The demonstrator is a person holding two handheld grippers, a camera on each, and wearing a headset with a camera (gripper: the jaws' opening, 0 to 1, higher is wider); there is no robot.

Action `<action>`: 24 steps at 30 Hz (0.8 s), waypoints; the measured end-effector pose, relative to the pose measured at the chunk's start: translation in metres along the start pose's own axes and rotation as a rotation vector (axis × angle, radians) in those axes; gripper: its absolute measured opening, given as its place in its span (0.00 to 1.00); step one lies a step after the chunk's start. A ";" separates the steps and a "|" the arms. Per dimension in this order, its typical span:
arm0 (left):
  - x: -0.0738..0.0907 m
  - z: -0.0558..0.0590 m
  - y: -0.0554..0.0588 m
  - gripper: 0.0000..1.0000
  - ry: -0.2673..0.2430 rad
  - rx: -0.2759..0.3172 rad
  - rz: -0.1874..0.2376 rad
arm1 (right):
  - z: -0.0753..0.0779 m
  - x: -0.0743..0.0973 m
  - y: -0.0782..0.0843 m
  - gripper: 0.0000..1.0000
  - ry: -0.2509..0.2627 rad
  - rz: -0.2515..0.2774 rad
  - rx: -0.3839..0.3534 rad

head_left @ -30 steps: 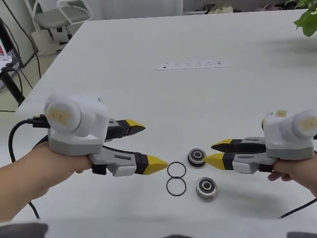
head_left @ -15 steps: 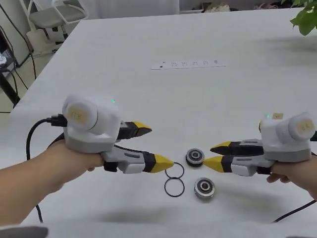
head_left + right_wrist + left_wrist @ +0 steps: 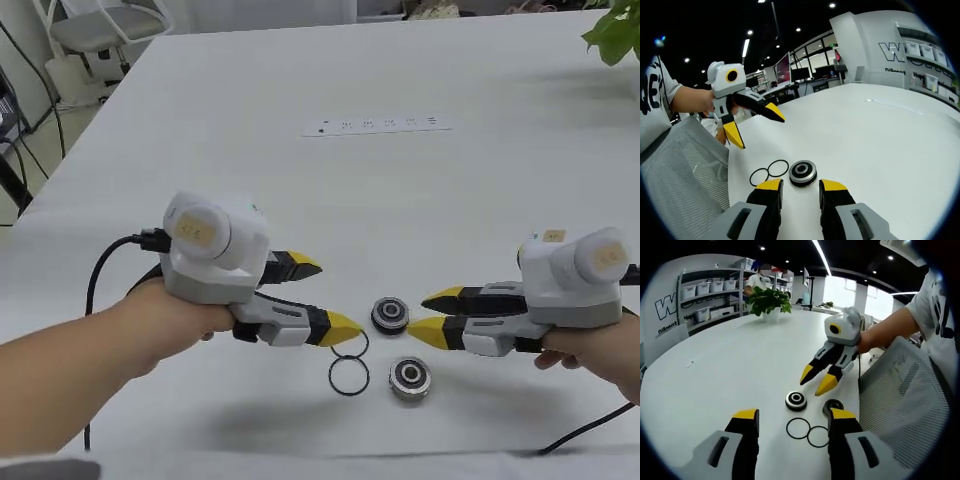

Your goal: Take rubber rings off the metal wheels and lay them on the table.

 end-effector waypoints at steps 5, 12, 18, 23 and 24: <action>-0.009 0.001 -0.002 0.50 0.014 -0.007 -0.008 | 0.000 -0.001 0.001 0.27 -0.003 0.000 -0.003; -0.022 -0.001 -0.003 0.45 0.019 -0.006 -0.015 | 0.000 -0.003 0.004 0.28 -0.005 -0.011 0.001; -0.032 0.005 -0.003 0.41 0.042 0.000 -0.023 | 0.002 -0.003 0.007 0.29 -0.002 -0.010 -0.004; -0.040 0.009 -0.004 0.39 0.046 -0.014 -0.033 | 0.002 -0.002 0.009 0.29 -0.003 -0.012 -0.006; -0.041 0.009 -0.004 0.39 0.049 -0.013 -0.035 | 0.003 -0.002 0.009 0.29 -0.002 -0.011 -0.007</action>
Point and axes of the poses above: the centre of the closed fingertips' face, and the gripper's own axes: x roughly backward along the fingers, z roughly to its right, y roughly out of its underside, the point moved 2 cm from there along x, roughly backward along the fingers, and after that the axes turned 15 degrees about -z, right-handed, at the moved point
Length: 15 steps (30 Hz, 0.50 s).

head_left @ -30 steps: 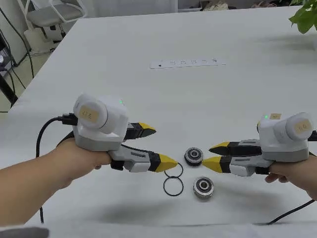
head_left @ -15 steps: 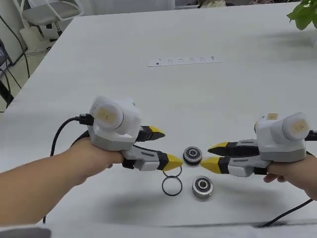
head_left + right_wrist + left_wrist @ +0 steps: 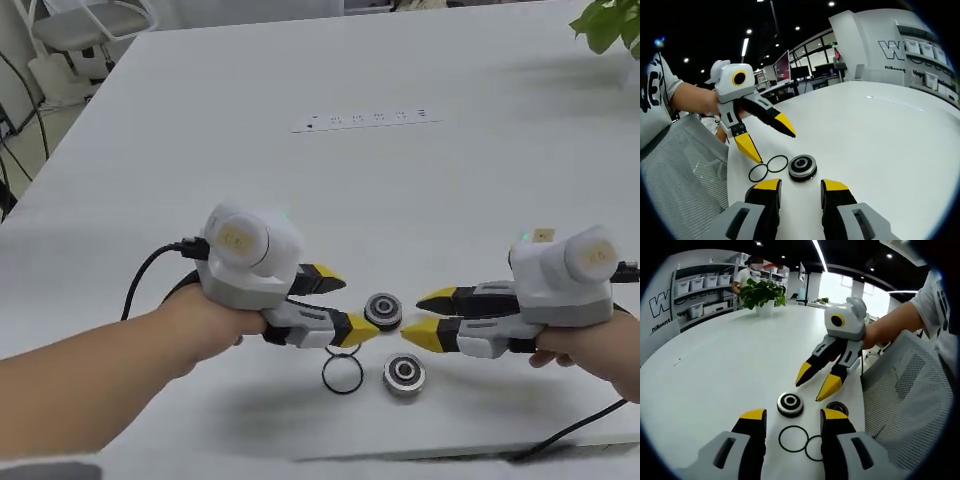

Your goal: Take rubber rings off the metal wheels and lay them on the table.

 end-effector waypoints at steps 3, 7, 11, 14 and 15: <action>-0.003 0.002 0.000 0.38 0.008 -0.001 -0.007 | 0.001 0.000 0.000 0.29 -0.001 0.000 -0.001; -0.006 0.003 -0.002 0.35 0.018 0.004 -0.005 | 0.003 -0.001 0.001 0.29 -0.004 -0.004 0.002; -0.011 0.002 -0.002 0.34 0.022 0.015 -0.005 | 0.003 -0.002 0.001 0.29 -0.006 -0.007 0.006; -0.013 0.001 -0.004 0.32 0.024 0.030 -0.004 | 0.004 -0.002 0.003 0.29 -0.007 -0.011 0.008; -0.013 0.000 -0.005 0.31 0.028 0.035 -0.003 | 0.004 -0.002 0.003 0.29 -0.007 -0.011 0.008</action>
Point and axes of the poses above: the centre of the closed fingertips' face, and the gripper's own axes: x roughly backward along the fingers, z roughly to its right, y roughly out of its underside, the point moved 2 cm from there along x, roughly backward along the fingers, and after that the axes turned 15 degrees about -z, right-handed, at the moved point
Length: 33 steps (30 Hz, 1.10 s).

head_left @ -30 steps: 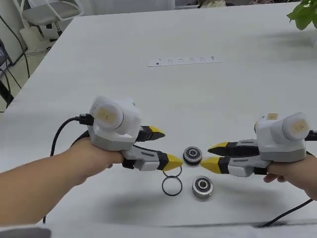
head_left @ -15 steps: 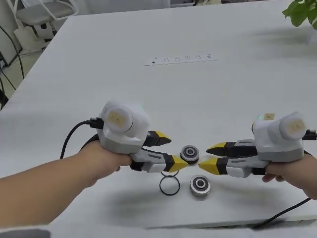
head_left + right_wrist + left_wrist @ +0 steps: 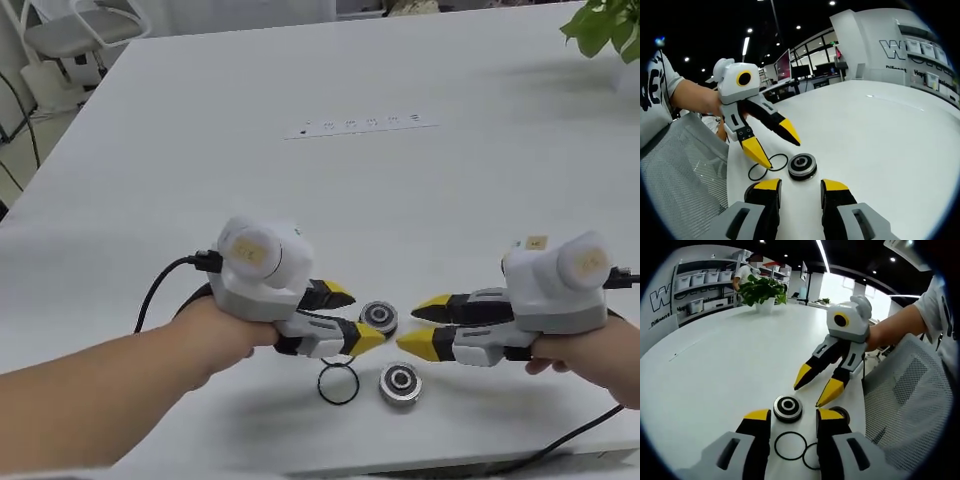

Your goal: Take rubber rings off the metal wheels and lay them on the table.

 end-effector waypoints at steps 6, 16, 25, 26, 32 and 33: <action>-0.007 0.001 -0.003 0.29 -0.003 -0.014 -0.004 | 0.002 0.001 0.002 0.29 0.003 -0.004 -0.005; -0.016 0.001 -0.007 0.23 -0.006 -0.011 -0.004 | 0.003 0.001 0.003 0.29 0.005 -0.012 -0.006; -0.018 -0.002 -0.007 0.12 -0.056 -0.066 -0.009 | 0.003 0.001 0.002 0.29 0.010 -0.020 0.006; -0.018 -0.002 -0.007 0.11 -0.064 -0.080 -0.011 | 0.004 0.001 0.001 0.29 0.009 -0.020 0.007; -0.018 -0.003 -0.007 0.09 -0.083 -0.103 -0.008 | 0.000 -0.001 -0.002 0.29 0.008 -0.017 0.012; -0.018 -0.002 -0.007 0.09 -0.085 -0.103 -0.006 | 0.000 -0.002 -0.003 0.29 0.008 -0.017 0.014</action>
Point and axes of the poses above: the centre of the closed fingertips' face, and the gripper's own axes: x roughly backward along the fingers, z roughly to its right, y roughly out of its underside, the point moved 2 cm from there along x, roughly backward along the fingers, and after that the axes turned 15 degrees about -z, right-handed, at the moved point
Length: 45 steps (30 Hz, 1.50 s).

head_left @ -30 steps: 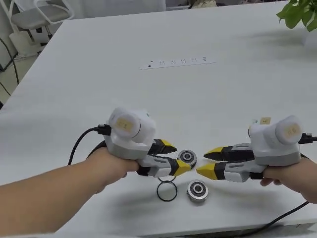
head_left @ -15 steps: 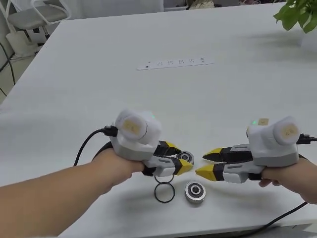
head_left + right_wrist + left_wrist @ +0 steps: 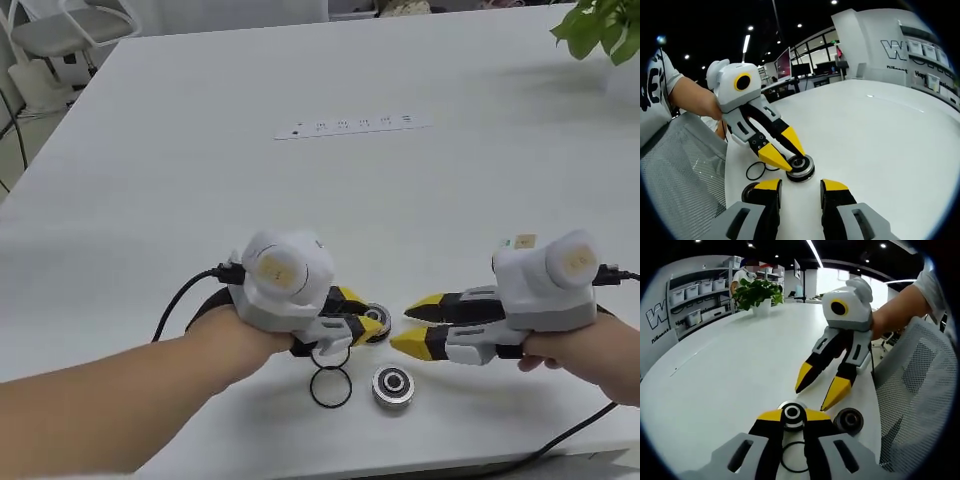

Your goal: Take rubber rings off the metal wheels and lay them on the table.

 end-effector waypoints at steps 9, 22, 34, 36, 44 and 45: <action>-0.001 -0.001 0.002 0.07 -0.028 0.011 0.017 | -0.005 -0.006 -0.007 0.29 -0.001 -0.005 0.028; -0.001 0.001 0.002 0.07 -0.040 0.023 0.020 | -0.002 -0.020 -0.012 0.29 0.013 -0.035 0.087; 0.000 0.002 0.002 0.07 -0.044 0.035 0.024 | -0.002 -0.023 -0.011 0.26 0.034 -0.049 0.133; 0.000 0.003 0.002 0.07 -0.045 0.037 0.024 | -0.003 -0.024 -0.011 0.25 0.037 -0.050 0.145; 0.000 0.005 0.003 0.07 -0.048 0.040 0.025 | -0.004 -0.022 -0.008 0.24 0.048 -0.055 0.155; 0.000 0.005 0.003 0.07 -0.049 0.040 0.026 | -0.004 -0.022 -0.008 0.23 0.049 -0.057 0.156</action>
Point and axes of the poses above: the centre of the closed fingertips' face, and the gripper's own axes: x roughly backward along the fingers, z roughly to its right, y roughly out of its underside, the point moved 2 cm from there along x, roughly backward along the fingers, and after that the axes turned 15 degrees about -z, right-handed, at the moved point
